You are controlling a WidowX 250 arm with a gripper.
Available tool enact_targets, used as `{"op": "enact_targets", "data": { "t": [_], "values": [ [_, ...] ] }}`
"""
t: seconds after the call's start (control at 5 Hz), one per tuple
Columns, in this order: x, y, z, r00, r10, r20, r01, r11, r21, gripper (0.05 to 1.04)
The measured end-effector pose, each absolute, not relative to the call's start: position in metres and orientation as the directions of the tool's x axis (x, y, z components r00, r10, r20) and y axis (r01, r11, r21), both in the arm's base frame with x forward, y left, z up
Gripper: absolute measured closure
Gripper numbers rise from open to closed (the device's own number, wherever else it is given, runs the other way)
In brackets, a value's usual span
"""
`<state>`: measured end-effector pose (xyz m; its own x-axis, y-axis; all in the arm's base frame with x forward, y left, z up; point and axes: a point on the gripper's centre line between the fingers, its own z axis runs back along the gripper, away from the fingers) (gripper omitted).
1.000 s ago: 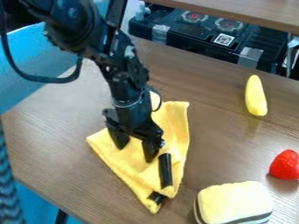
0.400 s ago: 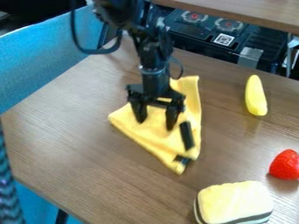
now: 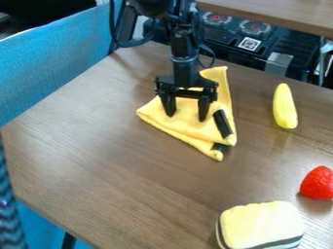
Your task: Move the cloth from top to bottom
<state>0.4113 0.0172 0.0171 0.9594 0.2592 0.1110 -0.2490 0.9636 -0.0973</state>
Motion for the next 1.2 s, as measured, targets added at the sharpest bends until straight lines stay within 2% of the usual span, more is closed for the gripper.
{"op": "enact_targets", "data": {
  "t": [0.2,0.4,1.0,1.2],
  "values": [
    [0.415,0.018,0.018,0.958,0.264,0.115,-0.254,0.962,-0.096,0.085],
    [0.393,0.016,0.014,0.967,0.227,0.116,-0.217,0.972,-0.095,0.084],
    [0.279,-0.01,0.016,0.996,0.039,0.083,-0.03,0.993,-0.114,0.085],
    [0.269,-0.011,0.017,0.995,0.018,0.097,-0.008,0.995,-0.1,0.085]
  ]
}}
